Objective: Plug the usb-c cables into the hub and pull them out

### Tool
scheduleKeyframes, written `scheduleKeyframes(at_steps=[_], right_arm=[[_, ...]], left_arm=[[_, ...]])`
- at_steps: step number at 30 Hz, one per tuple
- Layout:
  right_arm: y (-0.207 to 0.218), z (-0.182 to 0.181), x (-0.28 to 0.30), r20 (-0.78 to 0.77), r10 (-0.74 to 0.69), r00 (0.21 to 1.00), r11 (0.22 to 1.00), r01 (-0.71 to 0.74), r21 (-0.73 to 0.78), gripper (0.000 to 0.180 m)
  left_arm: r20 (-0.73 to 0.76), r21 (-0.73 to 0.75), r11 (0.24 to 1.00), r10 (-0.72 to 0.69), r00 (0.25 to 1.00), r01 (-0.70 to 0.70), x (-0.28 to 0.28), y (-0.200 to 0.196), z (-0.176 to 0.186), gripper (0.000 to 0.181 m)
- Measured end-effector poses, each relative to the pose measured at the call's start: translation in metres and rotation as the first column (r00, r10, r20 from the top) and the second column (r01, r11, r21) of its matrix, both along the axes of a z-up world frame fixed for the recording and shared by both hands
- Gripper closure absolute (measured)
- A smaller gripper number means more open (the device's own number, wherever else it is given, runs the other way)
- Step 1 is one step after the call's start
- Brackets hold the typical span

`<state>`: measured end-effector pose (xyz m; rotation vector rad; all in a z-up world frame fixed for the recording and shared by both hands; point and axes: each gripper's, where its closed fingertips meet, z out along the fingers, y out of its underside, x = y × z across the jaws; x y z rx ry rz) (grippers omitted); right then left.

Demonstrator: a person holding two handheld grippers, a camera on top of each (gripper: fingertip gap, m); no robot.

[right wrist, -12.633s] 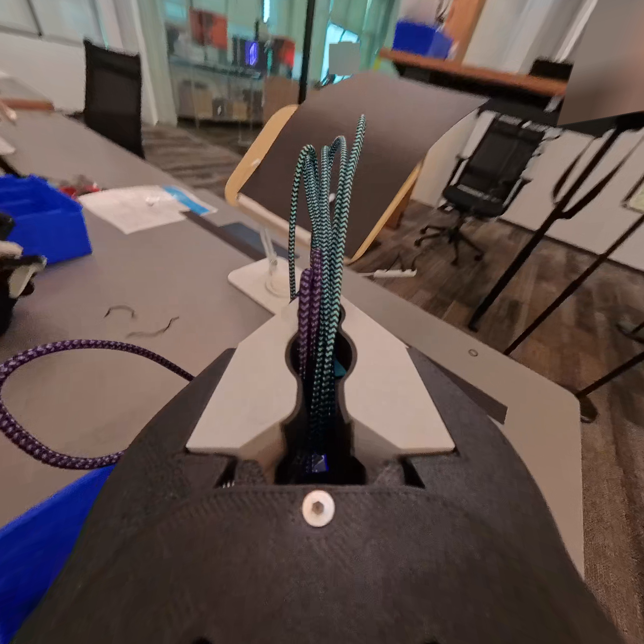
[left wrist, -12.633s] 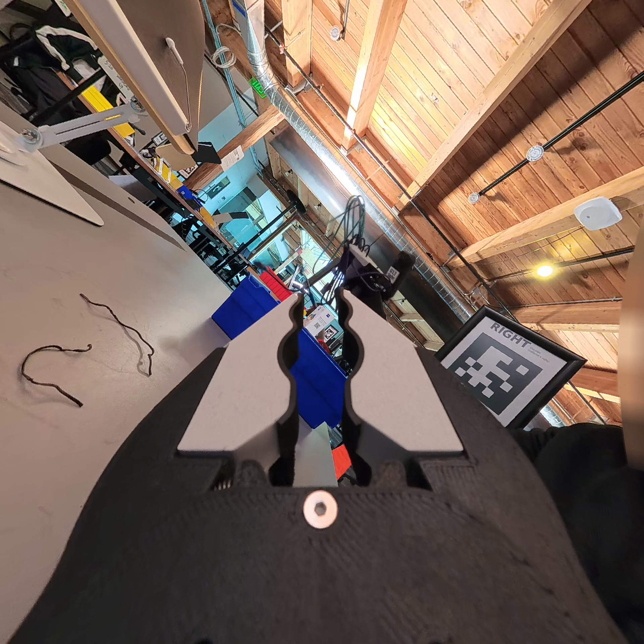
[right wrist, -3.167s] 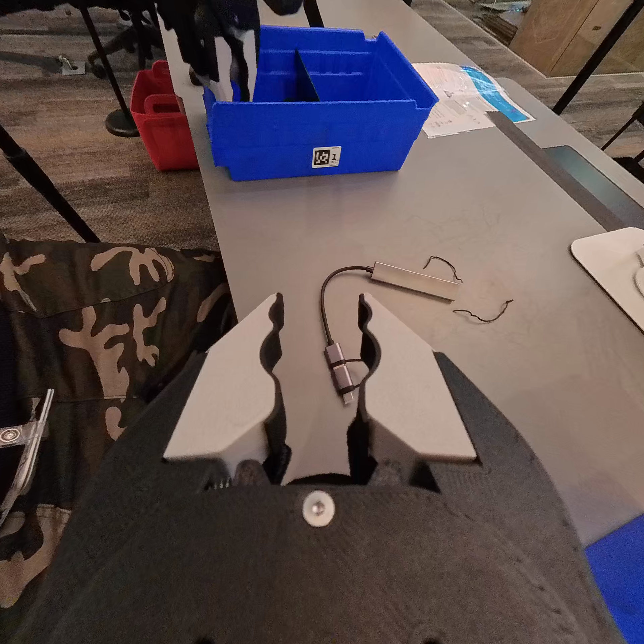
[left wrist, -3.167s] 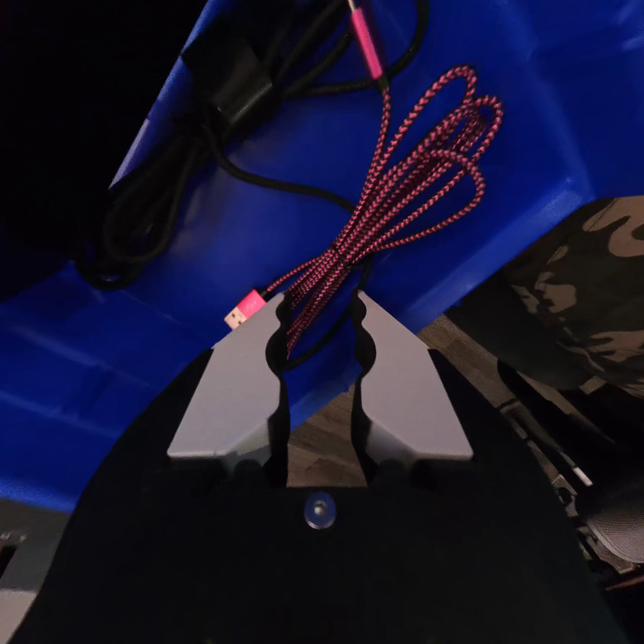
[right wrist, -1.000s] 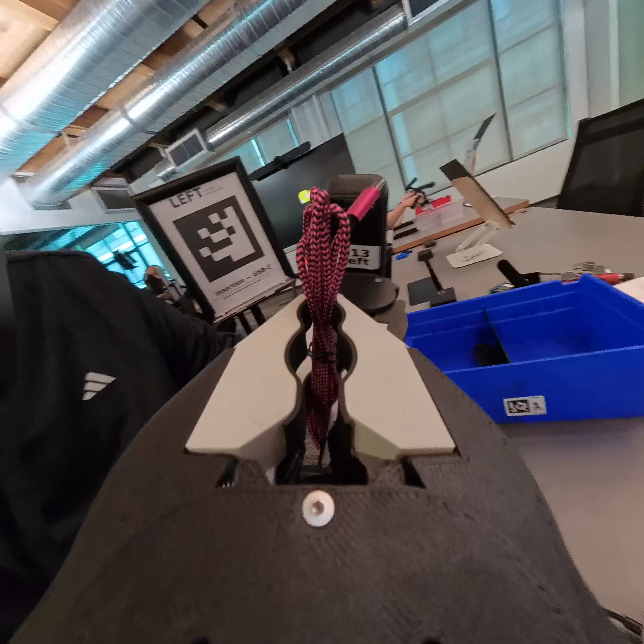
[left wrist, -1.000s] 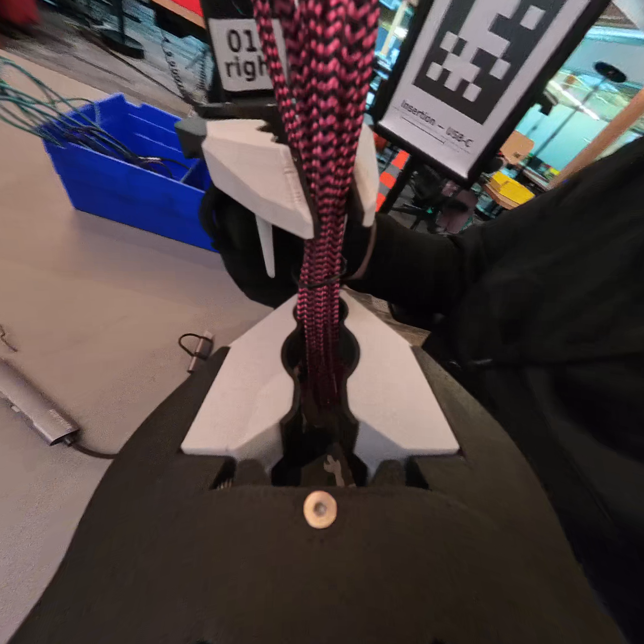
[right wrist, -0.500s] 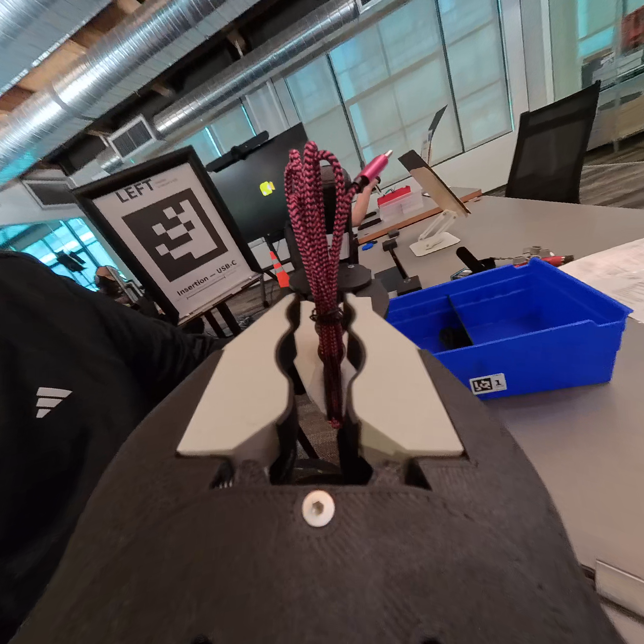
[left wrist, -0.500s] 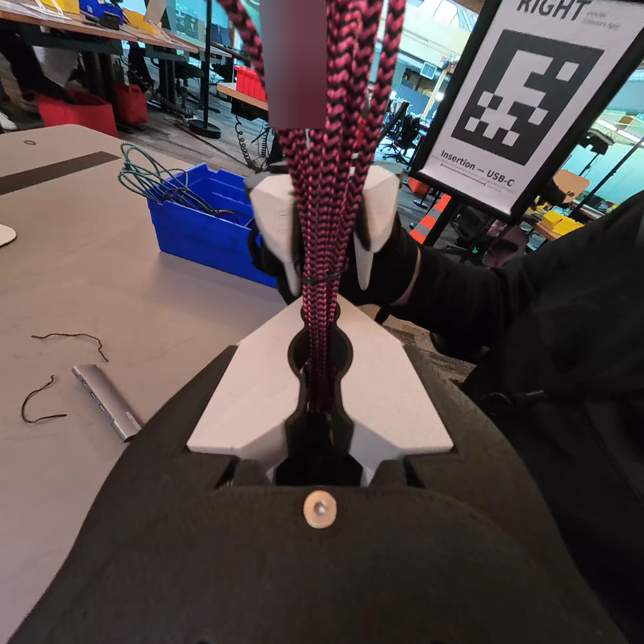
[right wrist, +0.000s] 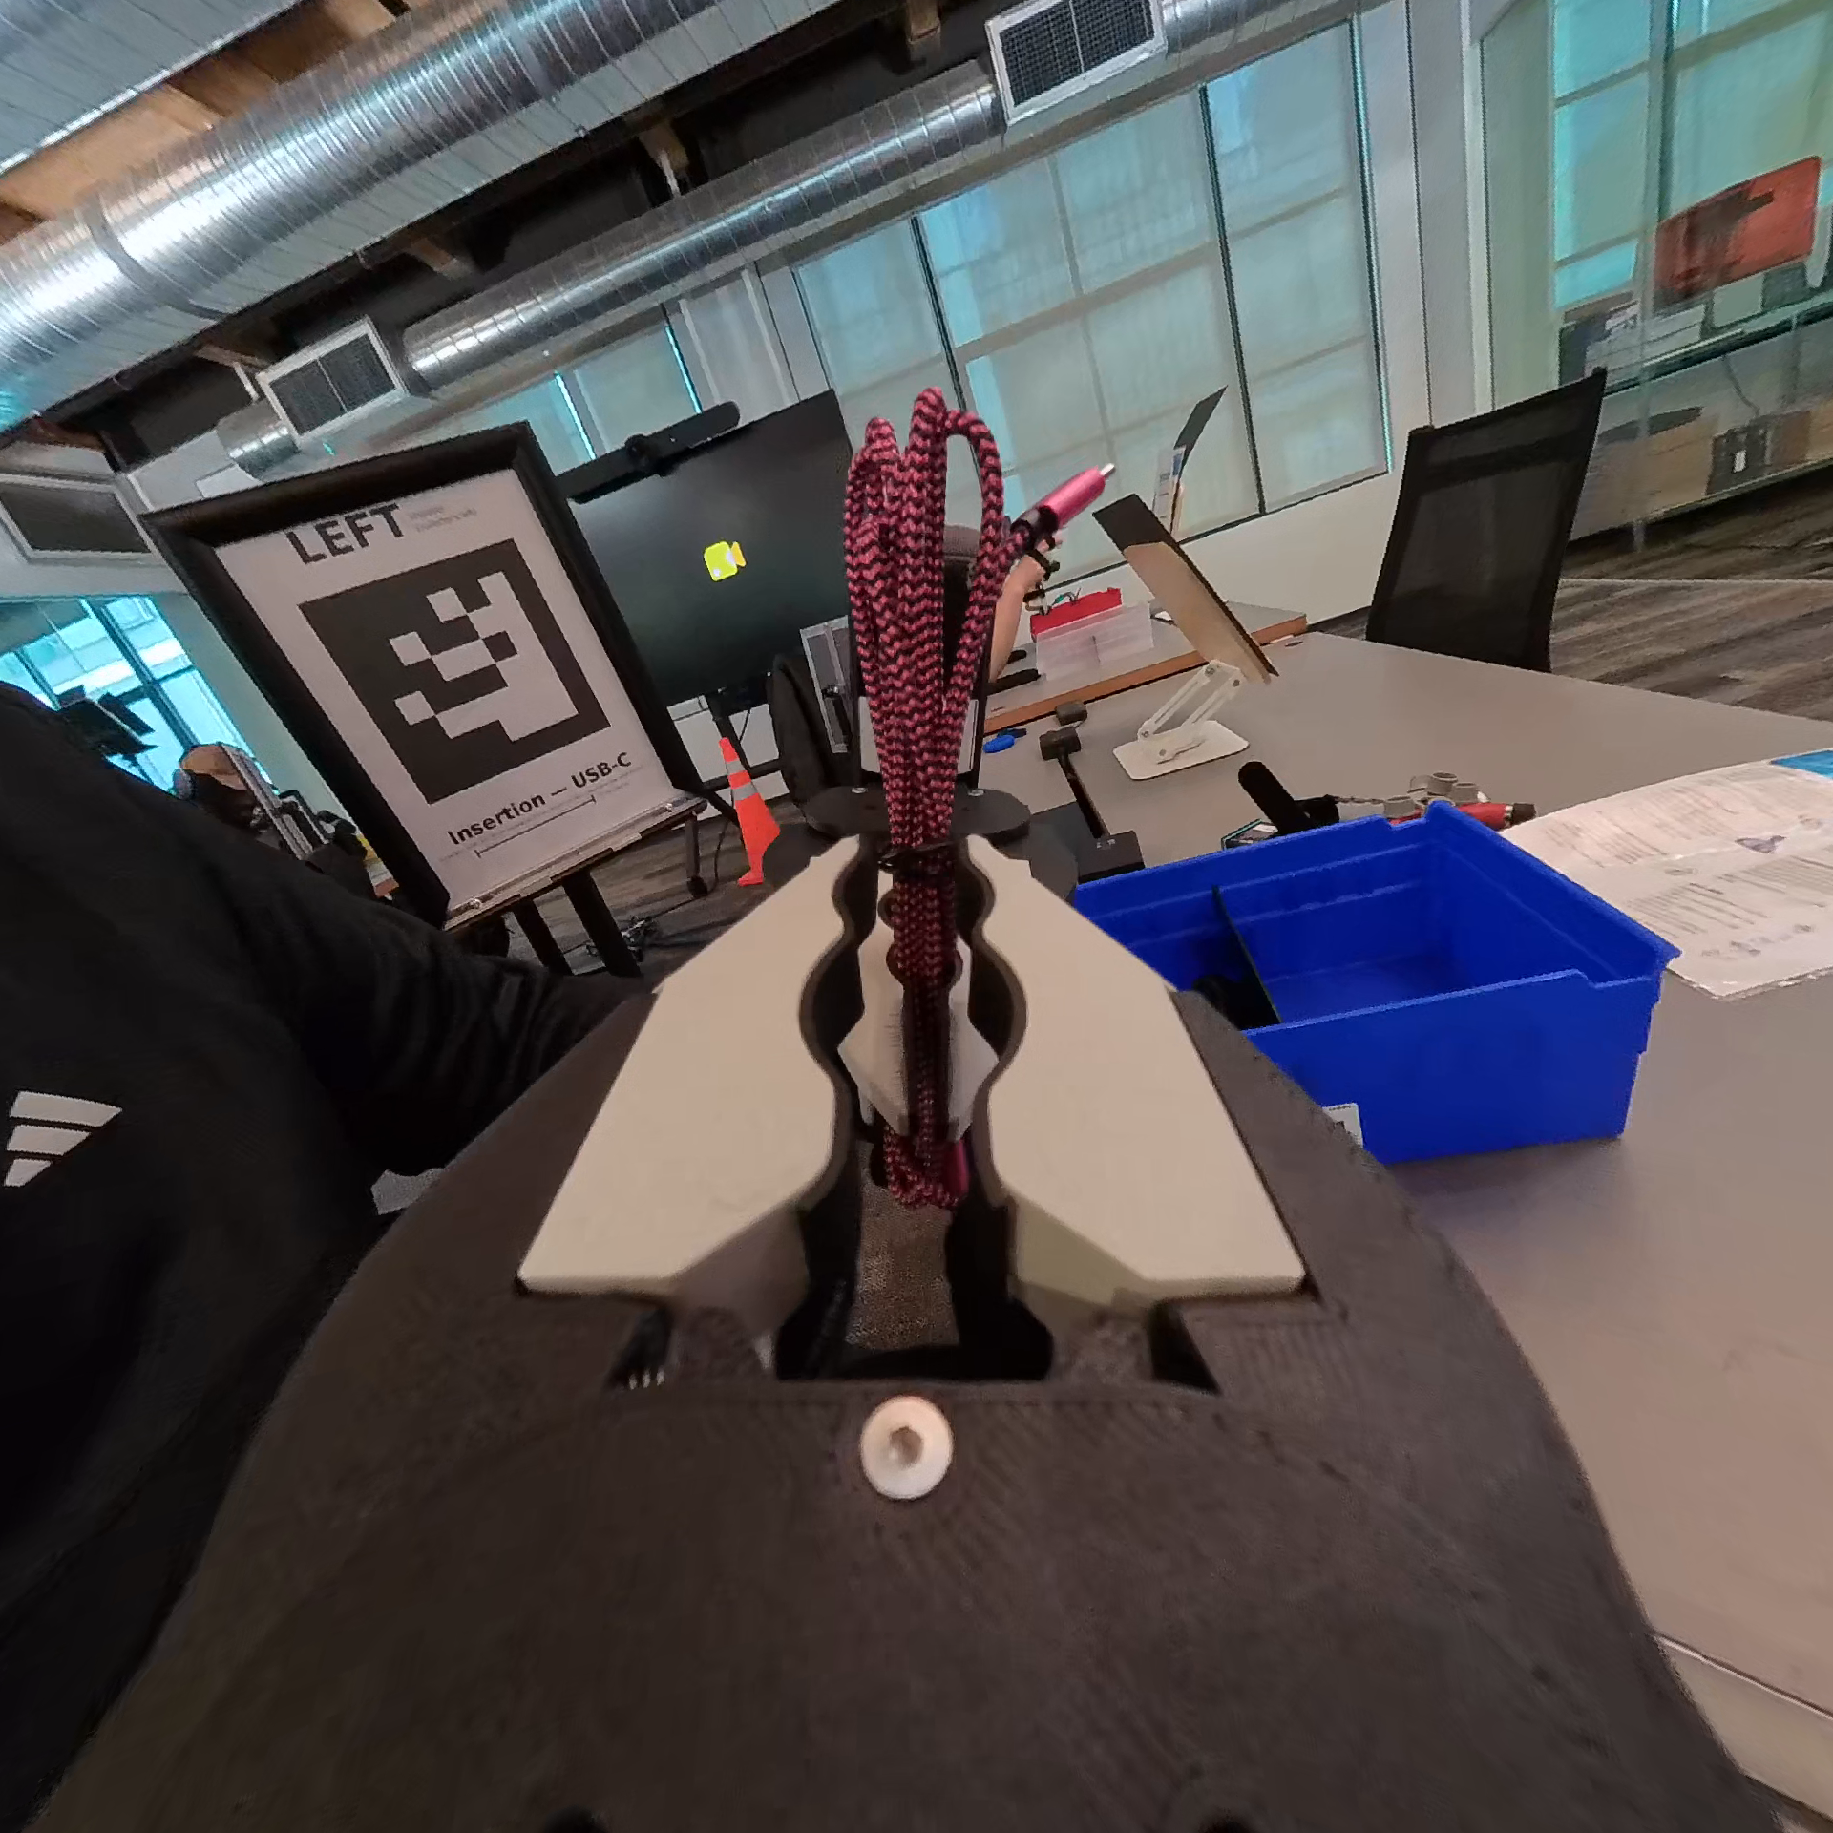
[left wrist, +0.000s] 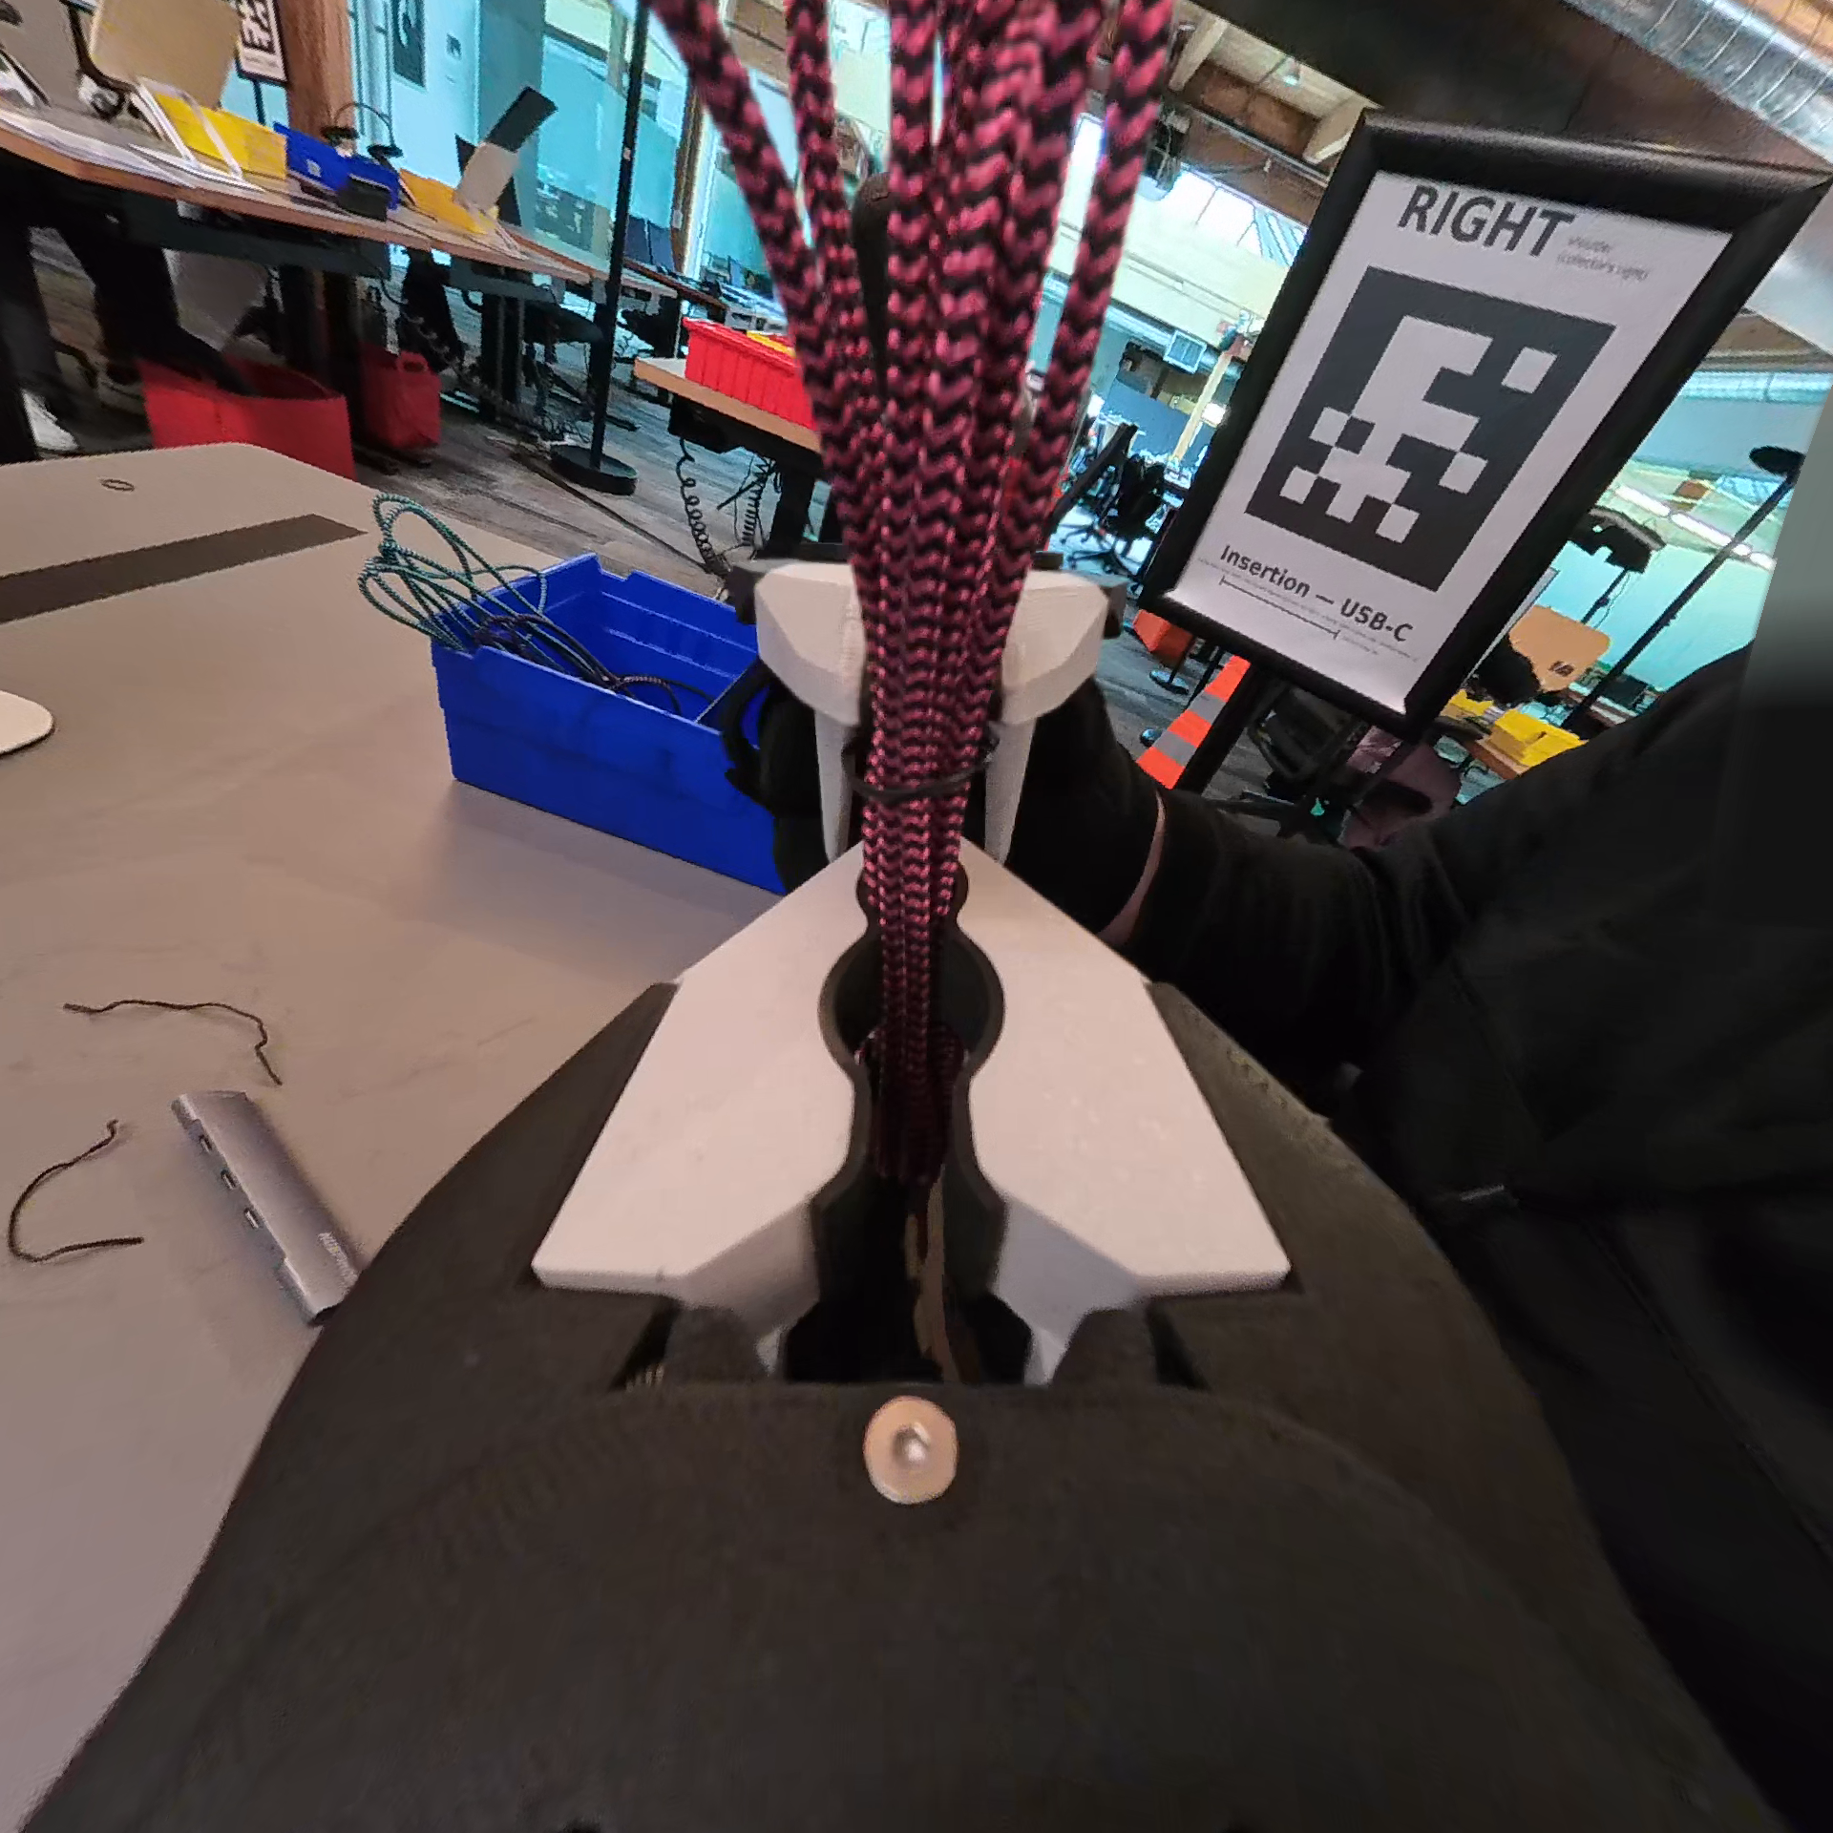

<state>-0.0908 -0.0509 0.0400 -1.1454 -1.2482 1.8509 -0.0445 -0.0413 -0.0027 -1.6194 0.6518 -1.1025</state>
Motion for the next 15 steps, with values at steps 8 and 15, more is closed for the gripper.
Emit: scheduleKeyframes(at_steps=[8, 15], right_arm=[[0.000, 0.006, 0.002, -0.036, -0.055, 0.998, 0.996, 0.058, 0.073, 0.180], [0.012, -0.002, 0.000, 0.018, -0.072, 0.997, 0.997, 0.072, -0.004, 0.163]], left_arm=[[0.006, -0.014, 1.000, 0.021, 1.000, -0.021, -0.004, 0.004, 0.000, 0.179], [-0.088, 0.030, 0.998, 0.065, 0.994, -0.062, -0.002, 0.007, -0.009, 0.179]])
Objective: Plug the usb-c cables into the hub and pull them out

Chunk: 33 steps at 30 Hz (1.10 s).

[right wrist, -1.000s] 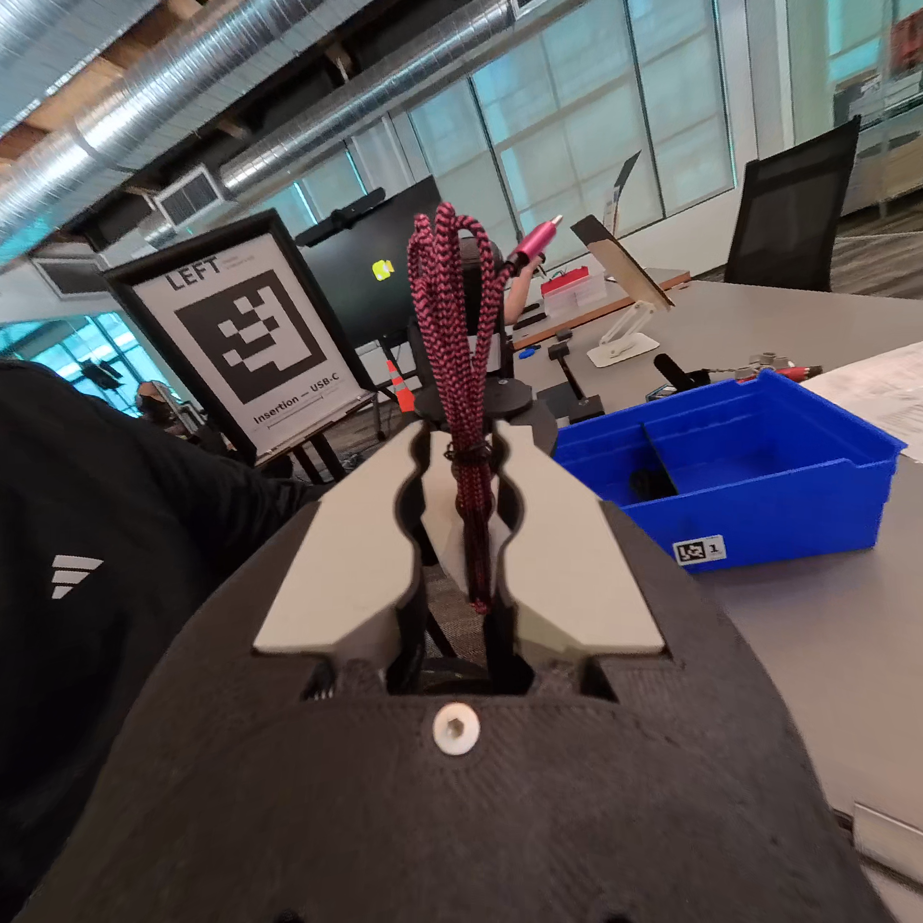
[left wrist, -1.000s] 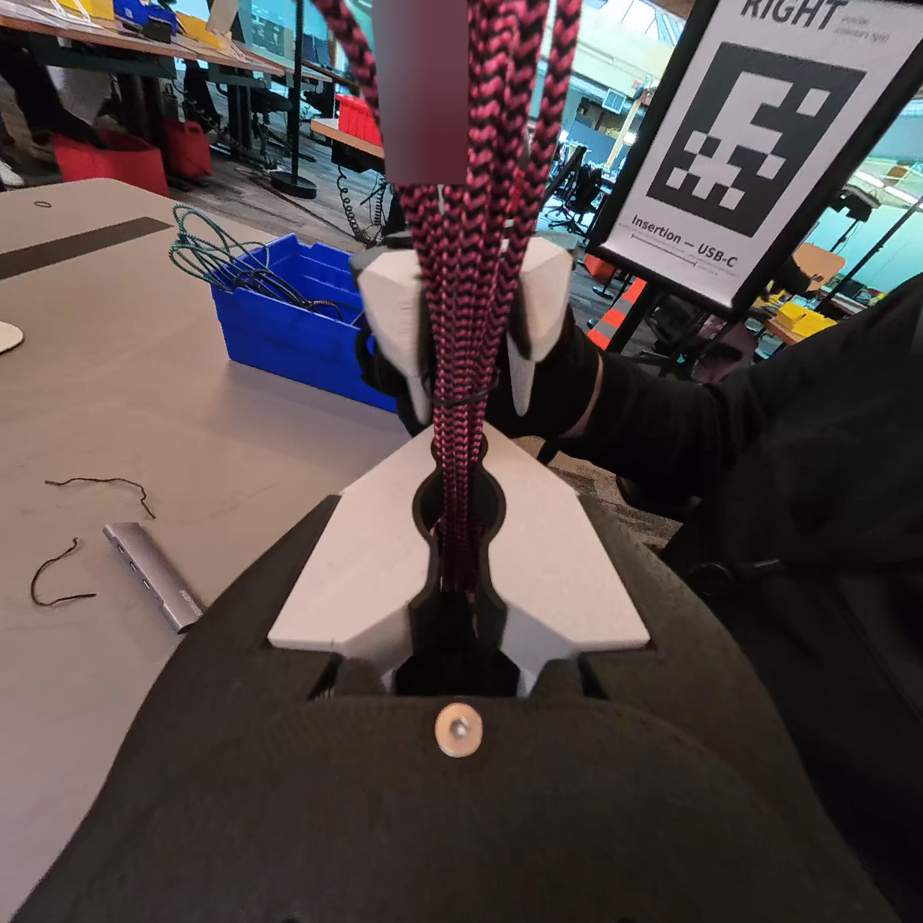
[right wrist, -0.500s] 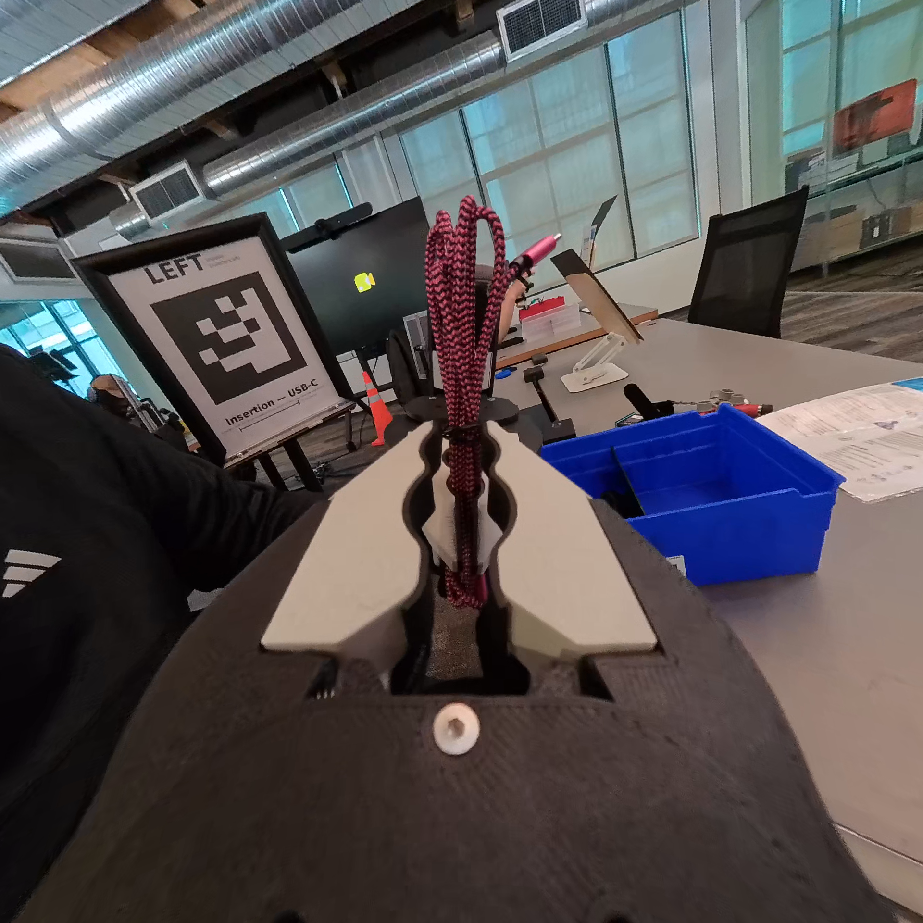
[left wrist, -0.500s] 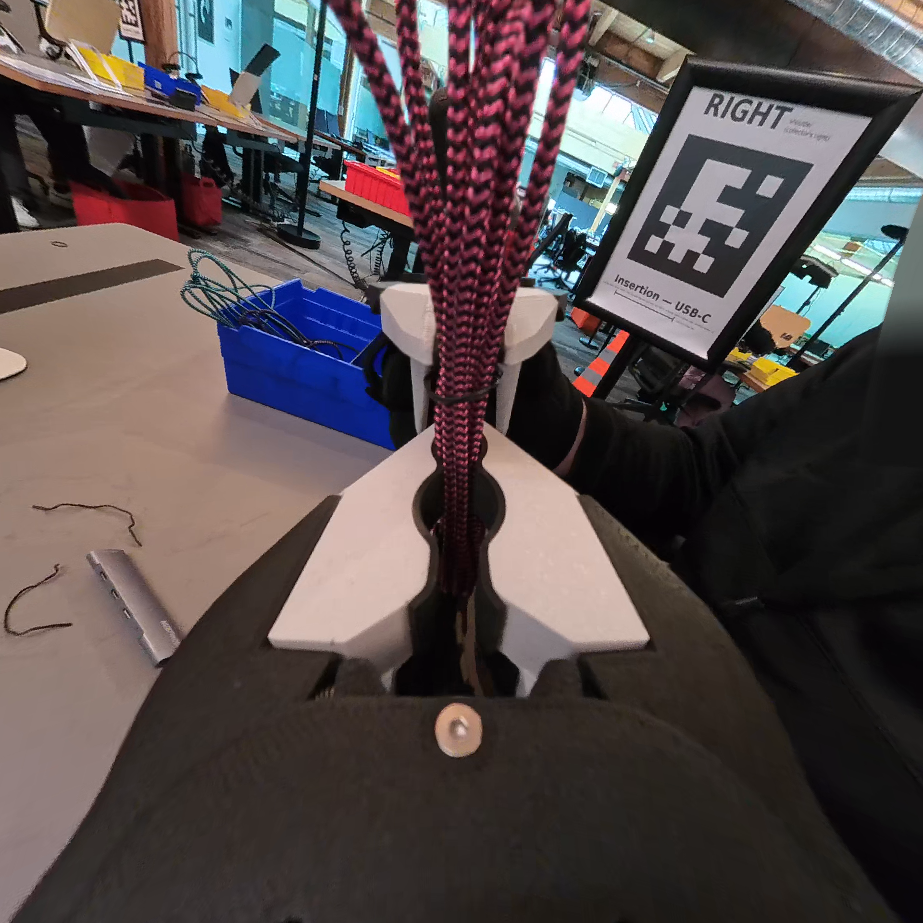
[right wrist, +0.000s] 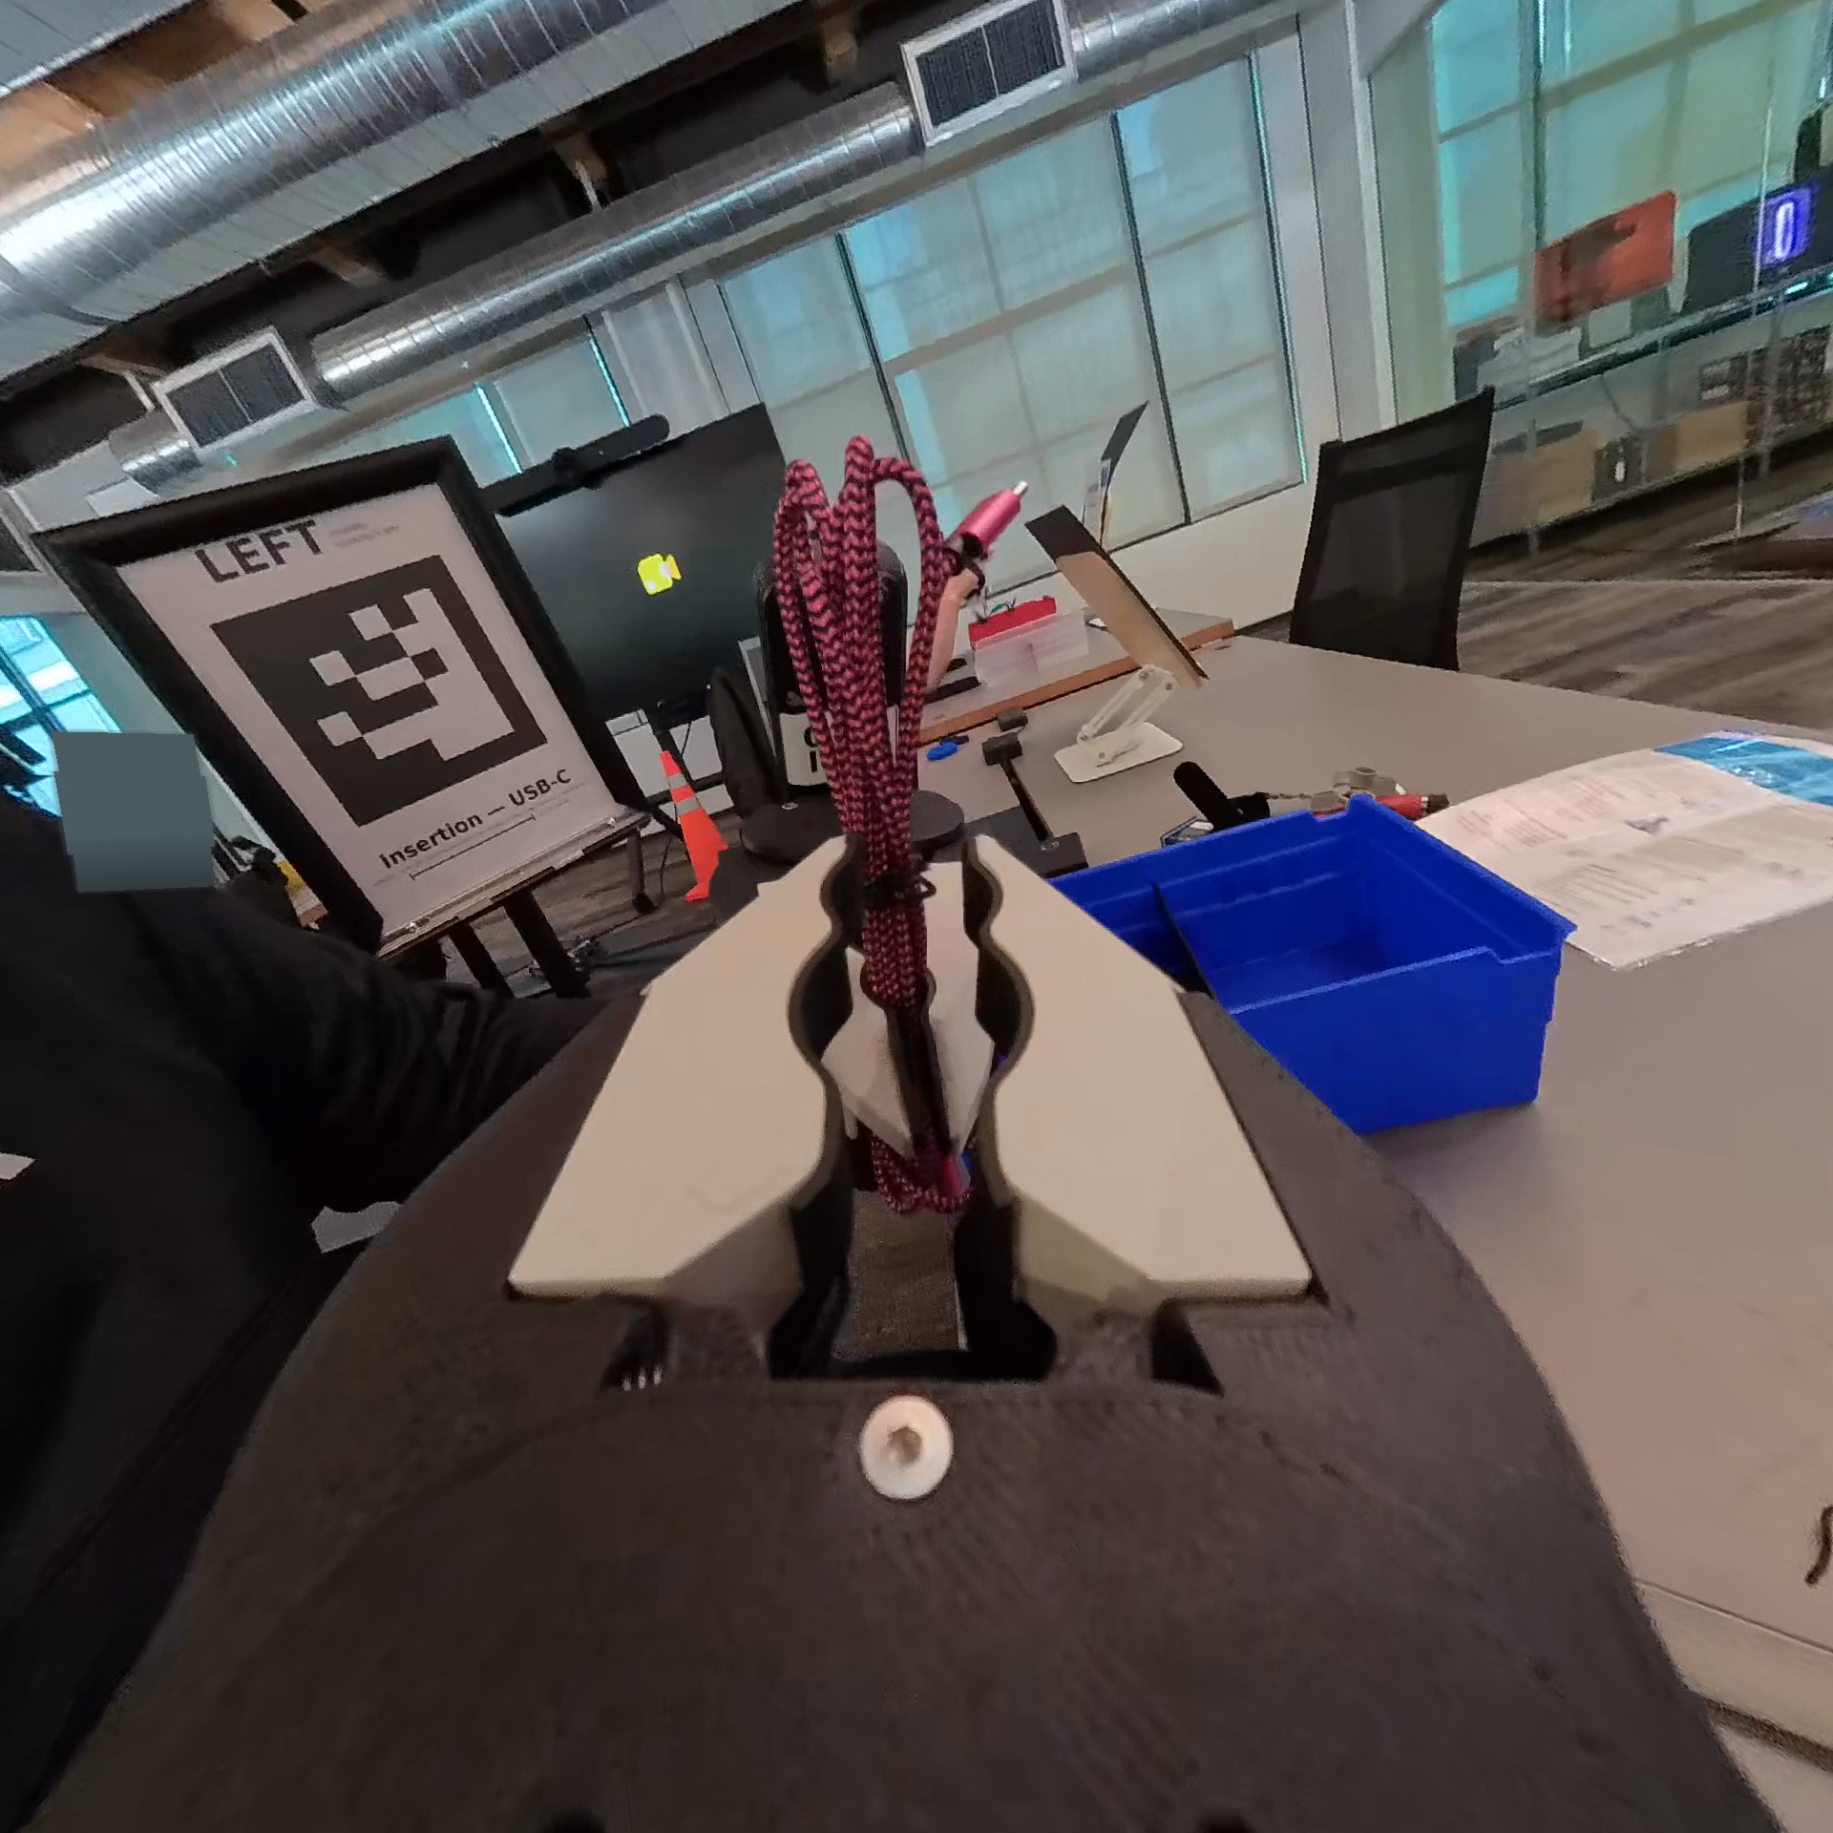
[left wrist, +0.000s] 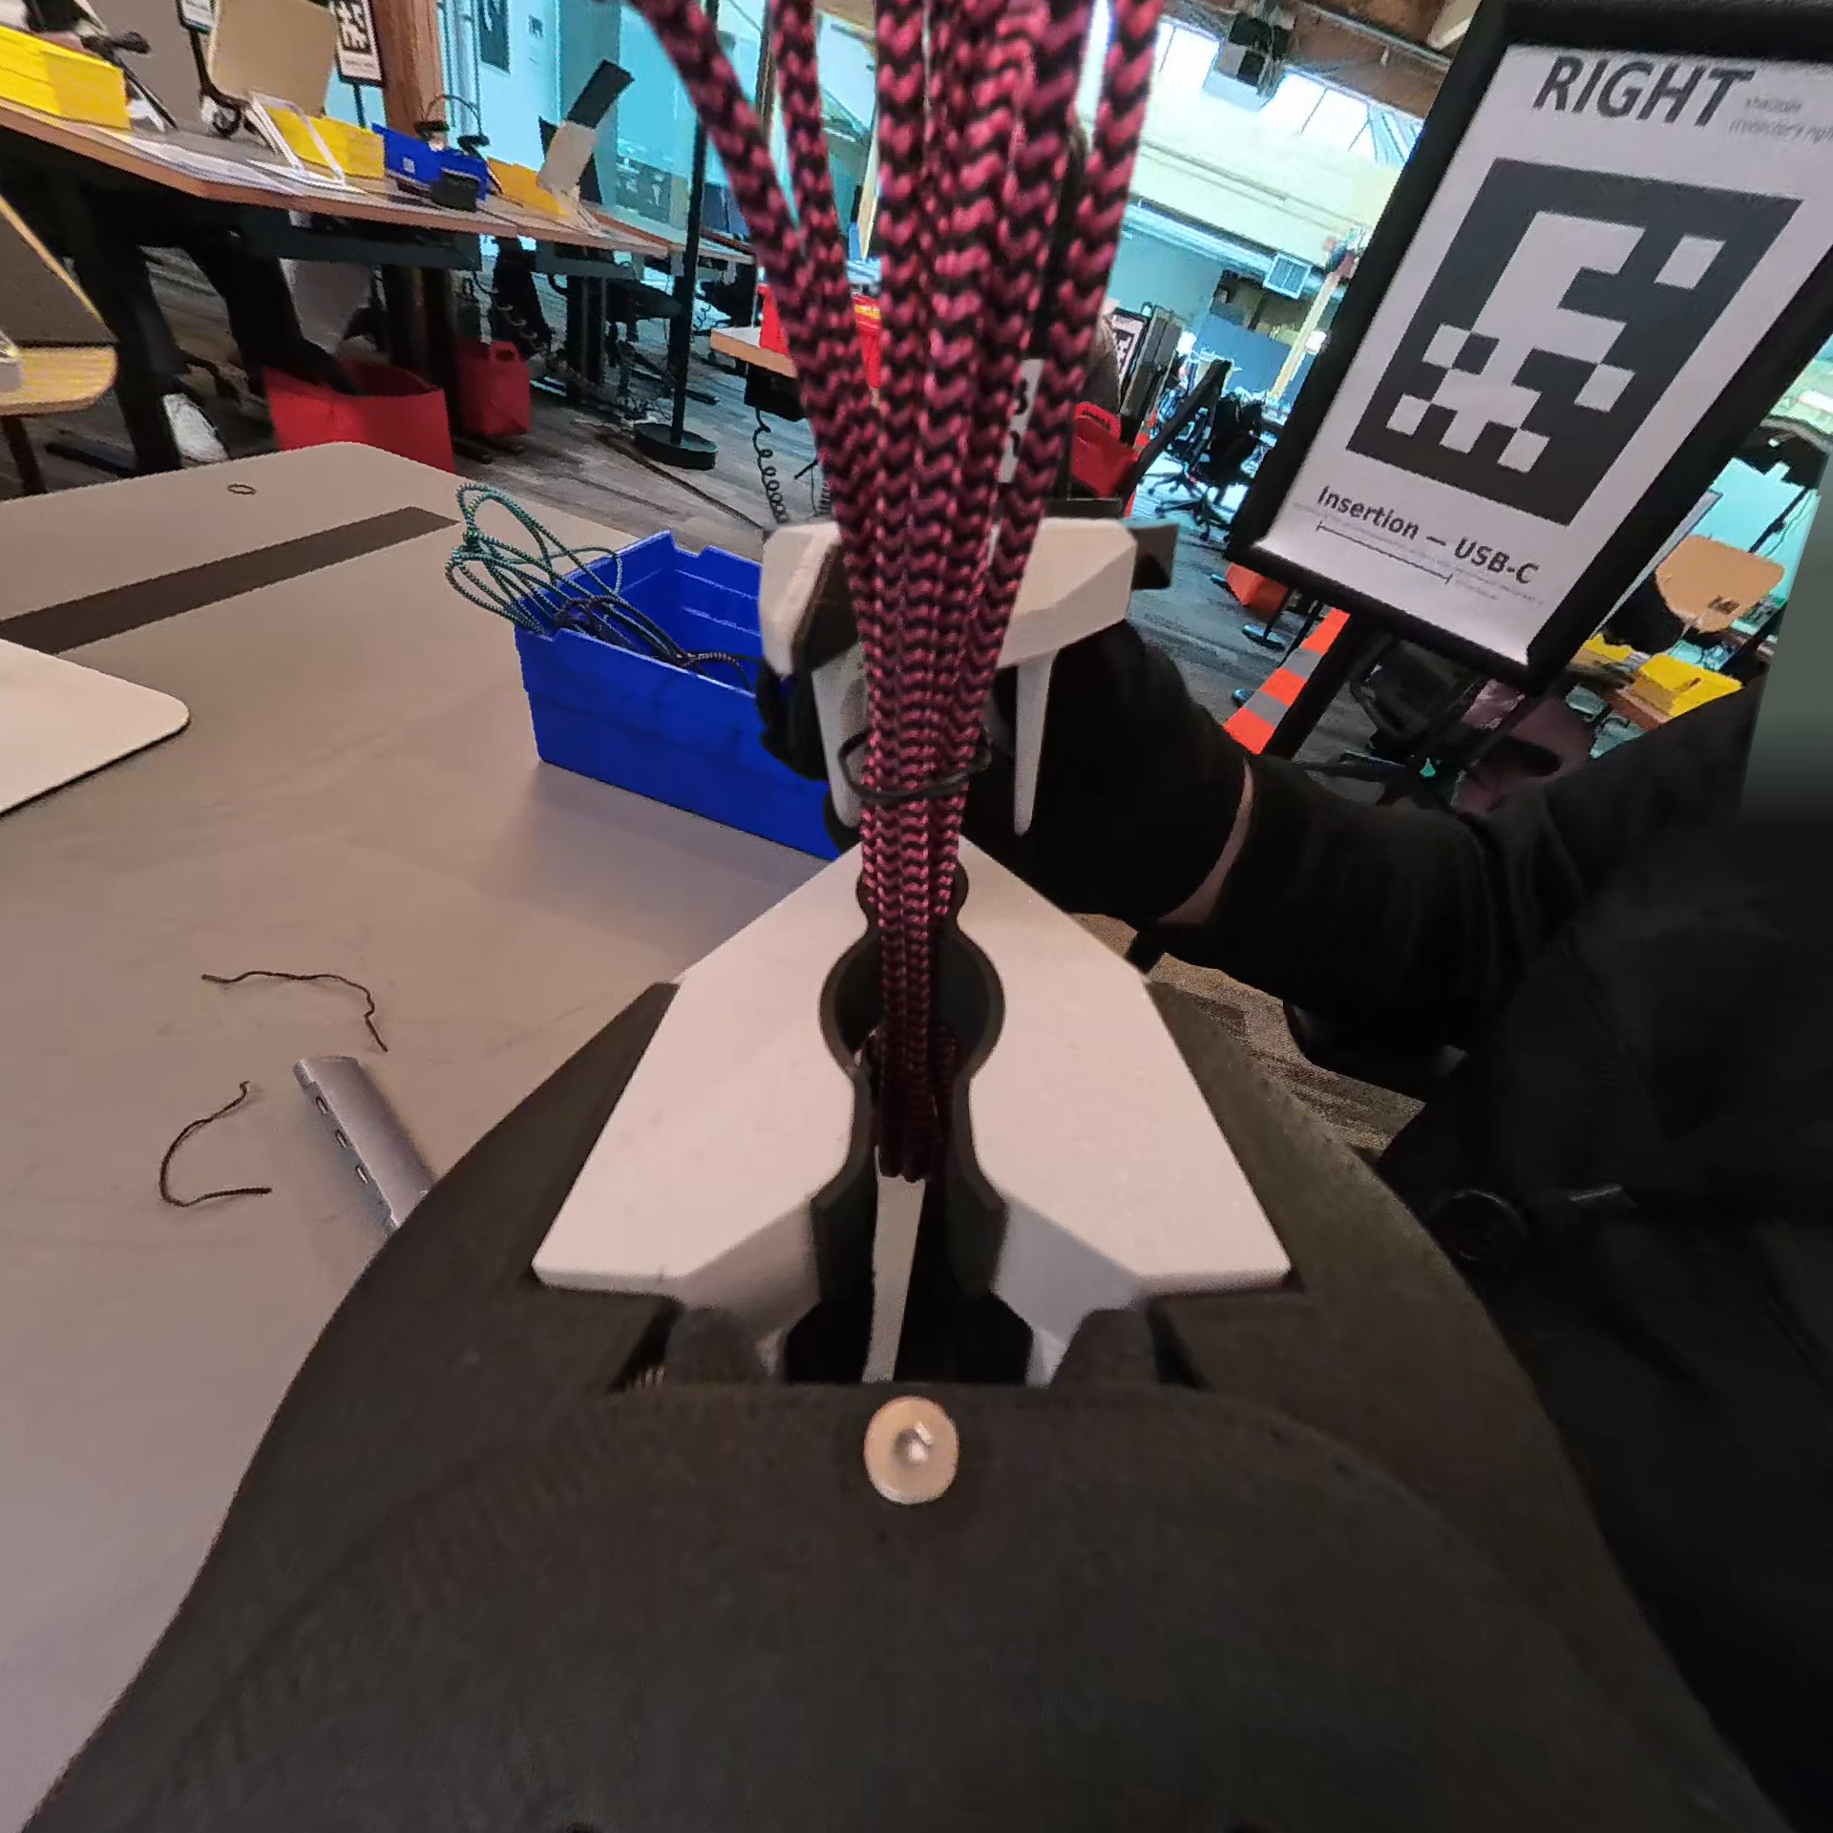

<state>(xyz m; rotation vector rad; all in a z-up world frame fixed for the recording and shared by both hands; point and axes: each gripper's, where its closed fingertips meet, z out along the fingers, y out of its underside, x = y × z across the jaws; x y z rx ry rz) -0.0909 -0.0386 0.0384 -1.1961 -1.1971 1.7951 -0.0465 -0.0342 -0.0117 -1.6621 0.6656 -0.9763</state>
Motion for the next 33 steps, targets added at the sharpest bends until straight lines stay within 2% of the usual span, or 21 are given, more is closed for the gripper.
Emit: scheduleKeyframes(at_steps=[2, 3, 8, 14, 17, 21, 23, 26, 27, 30, 31, 33], right_arm=[[-0.005, -0.002, -0.001, 0.011, 0.030, 0.999, 1.000, -0.030, 0.004, 0.164], [-0.006, -0.002, 0.000, 0.002, 0.042, 0.999, 0.999, -0.042, 0.007, 0.170], [-0.005, -0.001, 0.002, -0.018, 0.019, 1.000, 0.998, -0.018, 0.055, 0.178], [0.000, 0.001, 0.002, -0.010, -0.074, 0.997, 0.989, 0.075, 0.130, 0.180], [0.001, 0.005, 0.003, -0.015, -0.130, 0.991, 0.970, 0.130, 0.204, 0.180], [-0.012, -0.001, 0.000, 0.039, -0.122, 0.992, 0.938, 0.102, 0.331, 0.180], [-0.013, 0.003, 0.001, 0.007, -0.133, 0.991, 0.926, 0.122, 0.357, 0.180], [-0.003, 0.012, 0.007, -0.038, -0.124, 0.991, 0.955, 0.130, 0.267, 0.178], [0.001, 0.010, 0.007, -0.015, -0.101, 0.995, 0.973, 0.102, 0.209, 0.166], [-0.005, 0.000, 0.004, 0.040, -0.006, 0.999, 0.993, 0.002, 0.115, 0.149], [-0.009, -0.001, 0.003, 0.043, 0.019, 0.999, 0.996, -0.023, 0.088, 0.147], [-0.010, -0.002, 0.000, 0.038, 0.017, 0.999, 0.997, -0.020, 0.078, 0.154]], left_arm=[[0.003, 0.005, 1.000, -0.007, 1.000, 0.007, 0.001, -0.001, 0.000, 0.179], [0.009, 0.003, 1.000, -0.009, 1.000, 0.009, 0.001, -0.001, 0.000, 0.179], [0.015, -0.005, 1.000, -0.011, 1.000, 0.011, 0.002, -0.001, 0.001, 0.179], [0.068, -0.057, 0.998, 0.035, 0.997, -0.031, -0.001, 0.005, 0.005, 0.180], [0.121, -0.091, 0.994, 0.077, 0.990, -0.066, -0.009, 0.010, 0.009, 0.180], [0.110, -0.089, 0.991, 0.106, 0.988, -0.096, -0.016, 0.013, 0.008, 0.180], [0.100, -0.079, 0.990, 0.123, 0.987, -0.115, -0.015, 0.013, 0.009, 0.180], [0.021, -0.026, 0.984, 0.179, 0.984, -0.178, -0.018, 0.016, 0.009, 0.180], [0.006, -0.007, 0.980, 0.200, 0.980, -0.200, -0.021, 0.017, 0.010, 0.180], [-0.083, 0.067, 0.959, 0.279, 0.957, -0.274, -0.031, 0.021, 0.011, 0.180], [-0.132, 0.100, 0.951, 0.303, 0.944, -0.292, -0.034, 0.022, 0.009, 0.180], [-0.196, 0.144, 0.938, 0.338, 0.920, -0.314, -0.037, 0.024, 0.008, 0.180]])
